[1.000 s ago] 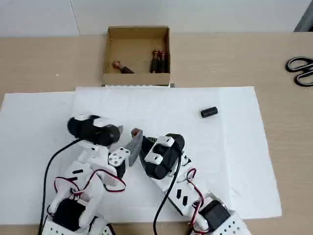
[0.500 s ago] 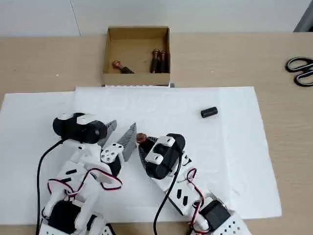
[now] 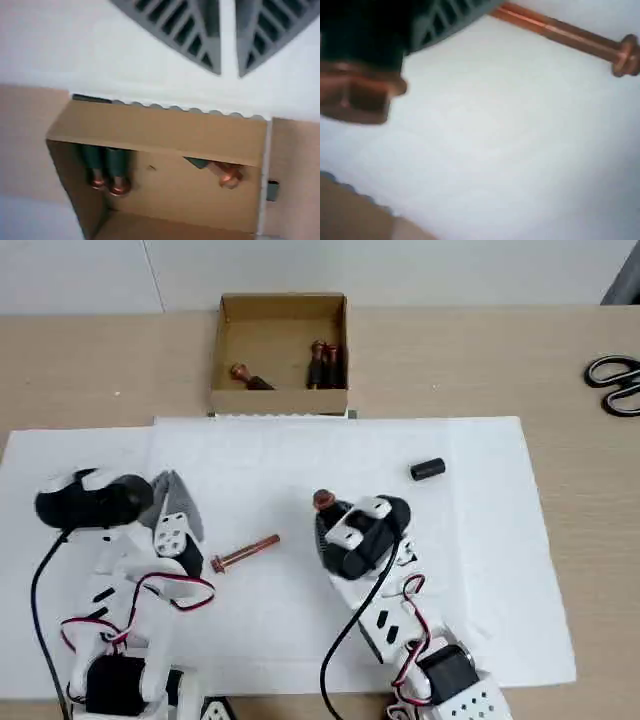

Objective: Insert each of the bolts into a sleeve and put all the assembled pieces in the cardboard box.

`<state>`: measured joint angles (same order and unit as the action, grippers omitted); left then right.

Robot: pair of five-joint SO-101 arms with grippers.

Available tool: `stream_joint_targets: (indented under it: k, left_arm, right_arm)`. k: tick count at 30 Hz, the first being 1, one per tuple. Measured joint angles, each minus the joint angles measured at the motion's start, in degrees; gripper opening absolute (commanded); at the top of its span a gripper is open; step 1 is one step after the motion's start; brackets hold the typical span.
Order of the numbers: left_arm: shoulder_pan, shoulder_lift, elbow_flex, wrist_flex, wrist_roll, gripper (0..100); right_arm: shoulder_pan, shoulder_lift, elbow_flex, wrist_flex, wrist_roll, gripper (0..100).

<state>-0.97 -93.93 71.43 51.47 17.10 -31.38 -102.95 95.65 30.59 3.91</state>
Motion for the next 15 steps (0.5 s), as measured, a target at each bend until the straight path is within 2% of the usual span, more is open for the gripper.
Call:
stream_joint_targets:
  k: [4, 9, 15]
  left_arm:
    - [-1.1, 0.1, 0.7, 3.0, 0.0, 1]
    - [-1.3, 0.1, 0.7, 6.4, -1.5, 1]
    - [-1.3, 0.1, 0.7, 8.2, -3.0, 1]
  right_arm:
    - [4.1, 0.0, -0.7, 0.0, -4.3, 0.2]
    - [7.8, 1.3, -6.4, 1.1, -5.6, 0.2]
    - [10.8, 12.0, -17.8, 3.6, -10.3, 0.2]
